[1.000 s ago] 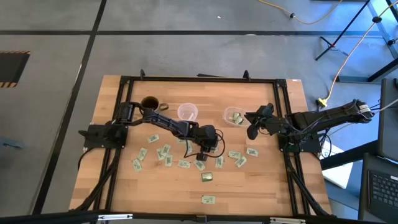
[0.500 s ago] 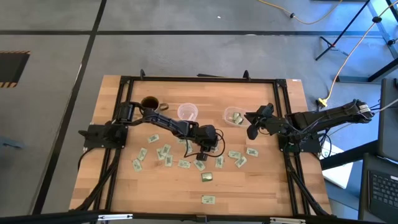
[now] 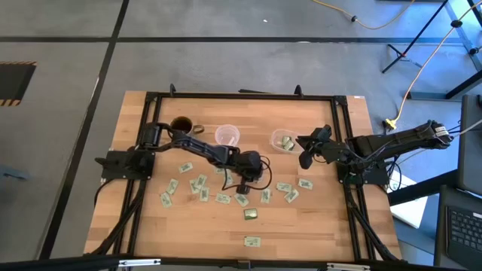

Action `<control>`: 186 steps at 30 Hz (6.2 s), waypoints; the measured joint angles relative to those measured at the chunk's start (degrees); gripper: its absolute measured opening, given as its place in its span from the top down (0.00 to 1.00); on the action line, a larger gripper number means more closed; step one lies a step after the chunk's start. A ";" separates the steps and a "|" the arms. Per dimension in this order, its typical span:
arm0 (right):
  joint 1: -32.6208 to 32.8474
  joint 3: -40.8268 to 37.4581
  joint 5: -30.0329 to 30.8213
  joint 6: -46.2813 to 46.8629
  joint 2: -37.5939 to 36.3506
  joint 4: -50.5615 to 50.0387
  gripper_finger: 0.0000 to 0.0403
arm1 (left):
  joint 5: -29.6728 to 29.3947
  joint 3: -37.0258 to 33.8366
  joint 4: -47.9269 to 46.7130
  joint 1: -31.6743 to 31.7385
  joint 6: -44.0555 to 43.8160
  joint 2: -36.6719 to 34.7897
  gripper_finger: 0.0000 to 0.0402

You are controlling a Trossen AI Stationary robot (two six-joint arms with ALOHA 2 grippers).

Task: Pick and place items into bin
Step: Put the white stevia packet into the left transparent bin

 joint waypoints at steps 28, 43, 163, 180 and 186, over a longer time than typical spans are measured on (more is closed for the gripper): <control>-0.02 0.00 -0.02 -0.26 0.72 -0.44 0.83 | -19.85 -3.76 -26.11 14.53 -1.66 -22.50 0.99; 0.00 0.00 -0.02 -0.26 0.72 -0.50 0.83 | -13.02 -6.22 -23.60 17.62 -4.15 -22.52 0.94; 0.00 0.02 0.00 -1.79 0.74 -0.28 0.83 | -13.29 6.61 -14.18 7.06 7.13 -4.81 0.94; -0.02 0.02 0.02 -1.77 0.74 -1.33 0.83 | -25.31 10.69 -41.33 9.37 -0.99 -19.38 0.94; 0.00 0.02 0.02 -1.77 0.74 -1.37 0.83 | -24.13 3.68 -39.95 11.10 -3.49 -26.06 0.94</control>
